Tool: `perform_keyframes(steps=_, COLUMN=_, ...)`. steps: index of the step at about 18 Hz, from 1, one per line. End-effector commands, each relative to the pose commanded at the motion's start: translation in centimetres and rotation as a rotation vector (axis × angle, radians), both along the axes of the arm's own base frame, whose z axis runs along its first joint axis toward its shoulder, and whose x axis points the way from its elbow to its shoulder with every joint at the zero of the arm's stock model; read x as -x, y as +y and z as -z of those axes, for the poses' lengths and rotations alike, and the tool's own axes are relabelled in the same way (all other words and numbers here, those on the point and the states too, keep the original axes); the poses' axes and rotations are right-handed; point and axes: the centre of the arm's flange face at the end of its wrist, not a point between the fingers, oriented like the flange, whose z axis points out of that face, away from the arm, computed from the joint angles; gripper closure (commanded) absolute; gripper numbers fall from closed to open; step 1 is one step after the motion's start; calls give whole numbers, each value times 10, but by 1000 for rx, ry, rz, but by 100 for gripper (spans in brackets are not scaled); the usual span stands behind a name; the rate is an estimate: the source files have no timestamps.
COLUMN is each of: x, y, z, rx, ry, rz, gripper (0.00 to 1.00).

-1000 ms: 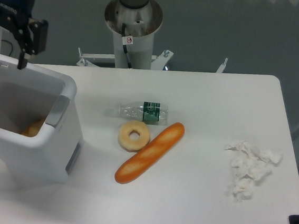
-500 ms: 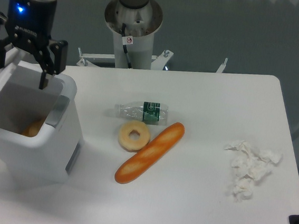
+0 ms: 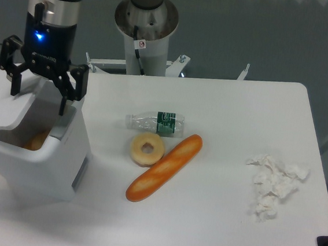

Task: Close the trash can
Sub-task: 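Lower the gripper onto the raised lid, pushing it down shut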

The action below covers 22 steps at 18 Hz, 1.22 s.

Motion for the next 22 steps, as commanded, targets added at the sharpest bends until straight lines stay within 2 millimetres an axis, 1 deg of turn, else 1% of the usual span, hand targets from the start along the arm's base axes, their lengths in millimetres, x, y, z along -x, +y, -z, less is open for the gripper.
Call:
perform_keyframes(steps=3, x=5, y=-1, z=4, rx=6, ry=-4, rz=-9, gripper=0)
perform_keyframes(steps=5, x=16, y=-3, z=7, rx=11, ry=-7, rz=-25, gripper=0)
perform_keyframes(steps=7, x=17, y=-4, z=10, rx=15, ry=-6, rz=-23, gripper=0)
perform_keyframes(steps=10, x=20, y=-7, z=20, rx=31, ry=-5, rz=-9, gripper=0)
perform_keyframes(steps=14, x=24, y=-7, z=22, rx=34, ry=-7, rz=-14, gripper=0)
perform_keyframes(steps=17, x=25, y=-5, z=26, rx=40, ry=-11, rz=-13, gripper=0)
perform_keyframes(steps=20, x=30, y=2, z=40, rx=59, ry=-24, rz=-13, gripper=0)
perform_keyframes(steps=22, x=31, y=3, z=42, rx=61, ry=-26, rz=-15, gripper=0)
